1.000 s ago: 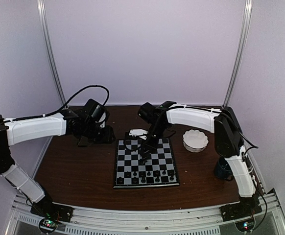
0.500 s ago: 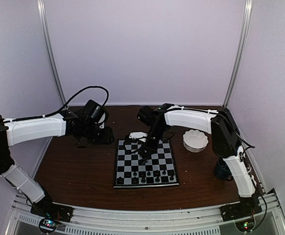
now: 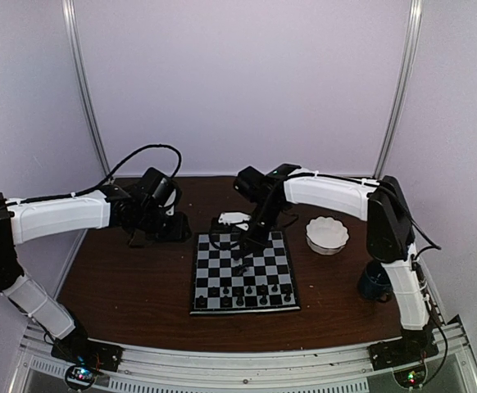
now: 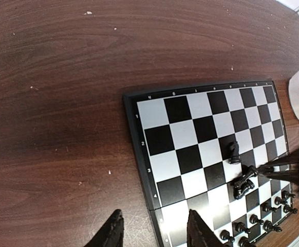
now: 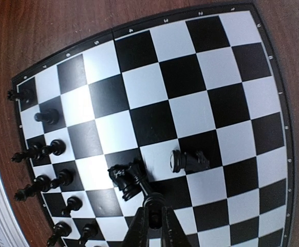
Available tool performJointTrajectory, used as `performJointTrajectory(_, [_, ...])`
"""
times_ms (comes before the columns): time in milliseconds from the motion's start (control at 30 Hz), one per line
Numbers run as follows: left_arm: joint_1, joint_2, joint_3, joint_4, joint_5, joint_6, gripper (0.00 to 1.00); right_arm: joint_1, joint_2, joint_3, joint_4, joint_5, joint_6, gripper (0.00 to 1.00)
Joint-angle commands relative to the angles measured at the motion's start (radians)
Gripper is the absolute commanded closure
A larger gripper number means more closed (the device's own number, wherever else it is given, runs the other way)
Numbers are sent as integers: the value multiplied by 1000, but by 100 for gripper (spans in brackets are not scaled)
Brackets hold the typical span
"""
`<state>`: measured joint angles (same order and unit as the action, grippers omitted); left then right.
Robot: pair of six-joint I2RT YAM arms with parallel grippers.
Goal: Set up the chess pieces on the board
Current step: Pick up the pawn from the chessboard, then place the pawn at h7.
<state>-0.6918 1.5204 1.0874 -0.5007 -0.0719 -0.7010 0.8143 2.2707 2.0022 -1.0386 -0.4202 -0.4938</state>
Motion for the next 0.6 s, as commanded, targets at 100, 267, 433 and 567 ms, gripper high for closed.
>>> performJointTrajectory(100, [51,-49,-17,-4,-12,47,57,51,-139,-21,2,36,-23,93])
performJointTrajectory(267, [99,-92,-20,-36,-10,111,57,117,-103,65,-63,34,-32,93])
performJointTrajectory(433, [153,-133,-35,-63,-6,169,56,199,-22,170,-113,51,-41,92])
performJointTrajectory(567, [182,-179,-77,-49,0,185,55,252,58,235,-126,75,-47,92])
